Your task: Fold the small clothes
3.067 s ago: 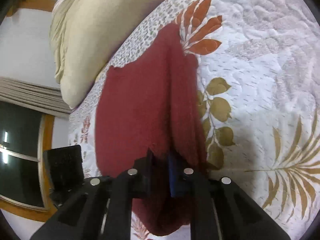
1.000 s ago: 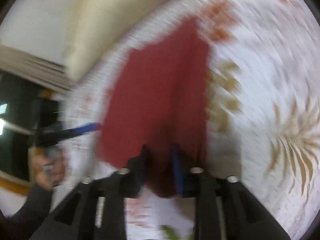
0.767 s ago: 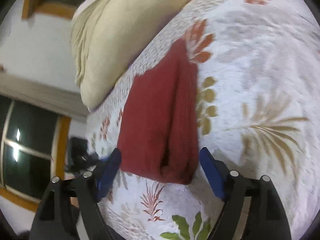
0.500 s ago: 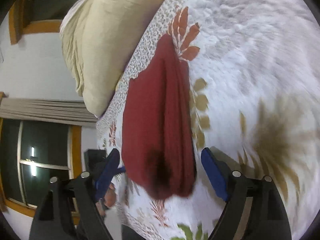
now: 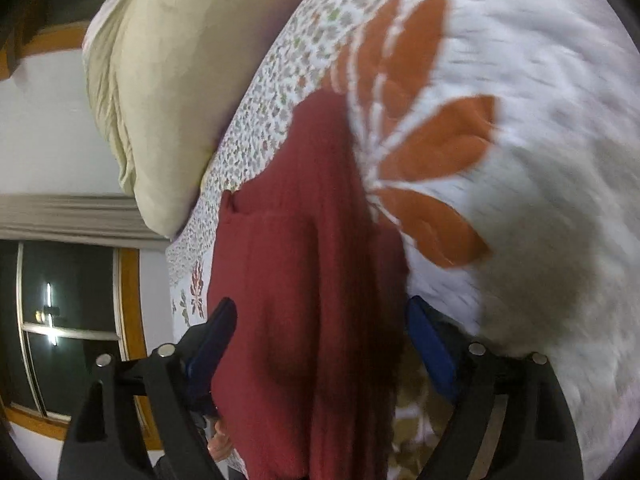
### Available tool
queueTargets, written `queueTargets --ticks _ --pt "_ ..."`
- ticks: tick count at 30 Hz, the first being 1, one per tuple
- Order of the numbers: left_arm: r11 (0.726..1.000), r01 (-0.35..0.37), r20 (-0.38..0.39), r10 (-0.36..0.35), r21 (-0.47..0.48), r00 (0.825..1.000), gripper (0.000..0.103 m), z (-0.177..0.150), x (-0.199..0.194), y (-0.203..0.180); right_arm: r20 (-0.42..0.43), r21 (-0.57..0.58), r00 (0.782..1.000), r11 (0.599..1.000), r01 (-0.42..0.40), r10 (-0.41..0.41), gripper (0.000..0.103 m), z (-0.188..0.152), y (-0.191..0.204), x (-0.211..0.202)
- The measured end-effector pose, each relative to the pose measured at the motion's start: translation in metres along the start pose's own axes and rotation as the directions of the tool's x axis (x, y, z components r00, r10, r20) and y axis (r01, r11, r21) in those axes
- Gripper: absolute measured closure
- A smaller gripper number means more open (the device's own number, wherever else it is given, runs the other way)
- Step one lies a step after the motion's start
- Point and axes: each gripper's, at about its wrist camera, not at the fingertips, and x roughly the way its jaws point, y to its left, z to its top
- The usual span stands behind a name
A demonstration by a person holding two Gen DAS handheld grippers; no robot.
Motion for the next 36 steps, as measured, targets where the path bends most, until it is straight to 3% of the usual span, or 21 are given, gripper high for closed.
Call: queueTargets --ticks 9,11,12,13,14,15,20,27,30,36 --pt "0.999 -0.045 -0.054 0.046 0.007 0.997 0.004 0.004 0.026 -0.01 -0.028 -0.031 0.999 0.999 -0.024 0.023 0.013 0.004 0.018 0.028" --pt "0.997 -0.069 -0.059 0.07 0.016 0.996 0.007 0.002 0.029 -0.014 -0.058 -0.047 0.998 0.998 -0.032 0.029 0.026 0.001 0.024 0.034" --pt "0.997 -0.074 -0.058 0.075 0.018 0.995 0.012 0.002 0.027 -0.015 -0.071 -0.058 0.997 0.998 -0.024 0.019 0.043 -0.001 0.027 0.037" --pt "0.996 -0.09 -0.067 0.091 0.015 0.994 0.039 0.002 0.028 -0.014 -0.078 -0.071 0.997 0.997 -0.006 0.001 0.06 -0.003 0.029 0.041" --pt "0.995 -0.097 -0.073 0.096 -0.011 0.993 0.048 0.003 0.027 -0.009 -0.072 -0.076 0.997 0.997 -0.006 0.0 0.061 -0.005 0.031 0.042" --pt "0.995 -0.093 -0.071 0.091 -0.023 0.993 0.05 0.006 0.026 -0.008 -0.058 -0.084 0.998 0.996 -0.001 -0.004 0.063 -0.006 0.033 0.041" --pt "0.987 -0.157 -0.082 0.158 0.026 0.984 0.058 0.009 0.023 -0.028 -0.015 -0.127 0.999 0.992 0.027 -0.029 0.066 -0.013 0.052 0.033" --pt "0.978 -0.186 -0.068 0.193 0.096 0.979 0.061 0.001 -0.006 -0.067 0.017 -0.192 1.0 0.981 0.005 -0.002 0.067 -0.032 0.098 0.018" --pt "0.974 -0.187 -0.056 0.195 0.128 0.979 0.061 -0.017 -0.03 -0.085 0.013 -0.222 1.0 0.975 -0.022 0.026 0.067 -0.048 0.116 0.017" --pt "0.968 -0.192 -0.014 0.197 0.164 0.98 0.061 -0.085 -0.096 -0.105 -0.009 -0.254 0.991 0.958 -0.13 0.132 0.067 -0.107 0.158 0.025"
